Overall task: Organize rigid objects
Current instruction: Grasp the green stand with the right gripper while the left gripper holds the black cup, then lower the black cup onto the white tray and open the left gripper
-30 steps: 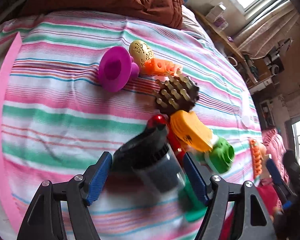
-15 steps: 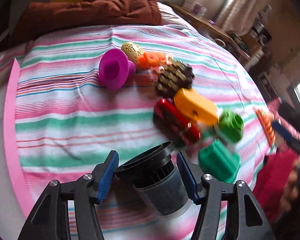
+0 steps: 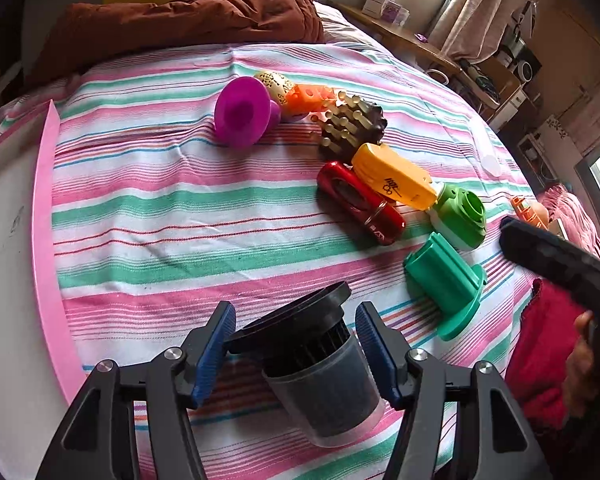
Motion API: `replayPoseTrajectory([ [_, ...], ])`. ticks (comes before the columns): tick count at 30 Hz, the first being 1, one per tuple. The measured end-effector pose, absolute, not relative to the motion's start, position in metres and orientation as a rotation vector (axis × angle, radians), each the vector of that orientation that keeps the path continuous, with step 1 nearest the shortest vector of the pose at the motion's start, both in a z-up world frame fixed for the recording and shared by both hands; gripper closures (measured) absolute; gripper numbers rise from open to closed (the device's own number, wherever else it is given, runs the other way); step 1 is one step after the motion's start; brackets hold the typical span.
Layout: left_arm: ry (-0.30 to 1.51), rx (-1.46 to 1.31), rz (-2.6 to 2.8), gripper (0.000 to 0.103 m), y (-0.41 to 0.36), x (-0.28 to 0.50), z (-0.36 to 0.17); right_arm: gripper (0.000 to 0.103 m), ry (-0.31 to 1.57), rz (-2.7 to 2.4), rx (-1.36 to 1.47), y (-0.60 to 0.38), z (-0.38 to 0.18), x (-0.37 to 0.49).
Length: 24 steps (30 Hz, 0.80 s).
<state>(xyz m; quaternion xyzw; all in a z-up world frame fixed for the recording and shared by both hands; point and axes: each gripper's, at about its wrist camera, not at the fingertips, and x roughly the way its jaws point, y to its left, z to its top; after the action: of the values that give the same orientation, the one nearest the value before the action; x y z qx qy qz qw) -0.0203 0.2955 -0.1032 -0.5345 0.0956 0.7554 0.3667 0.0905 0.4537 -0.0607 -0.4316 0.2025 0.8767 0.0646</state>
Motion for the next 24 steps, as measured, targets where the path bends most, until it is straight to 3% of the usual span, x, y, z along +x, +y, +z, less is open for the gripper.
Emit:
replayPoseTrajectory([
  [8, 0.256, -1.367, 1.963, 0.039, 0.291, -0.019, -0.105, 0.033, 0.403, 2.567, -1.419, 0.449, -0.078, 0.07],
  [10, 0.252, -1.364, 1.966, 0.039, 0.289, -0.019, -0.105, 0.053, 0.36, 2.561, -1.454, 0.446, -0.083, 0.067],
  [11, 0.252, -1.361, 1.965, 0.039, 0.288, -0.018, -0.105, 0.075, 0.303, 2.542, -1.482, 0.442, -0.088, 0.064],
  [15, 0.27, -1.325, 1.953, 0.046, 0.285, -0.012, -0.1, 0.073, 0.255, 2.529, -1.502, 0.44, -0.093, 0.062],
  [18, 0.294, -1.264, 1.971, 0.046, 0.281, -0.002, -0.092, 0.072, 0.393, 2.457, -1.618, 0.451, -0.11, 0.06],
  [24, 0.31, -1.174, 1.978, 0.046, 0.276, 0.01, -0.074, 0.072, 0.288, 2.45, -1.596, 0.445, -0.111, 0.059],
])
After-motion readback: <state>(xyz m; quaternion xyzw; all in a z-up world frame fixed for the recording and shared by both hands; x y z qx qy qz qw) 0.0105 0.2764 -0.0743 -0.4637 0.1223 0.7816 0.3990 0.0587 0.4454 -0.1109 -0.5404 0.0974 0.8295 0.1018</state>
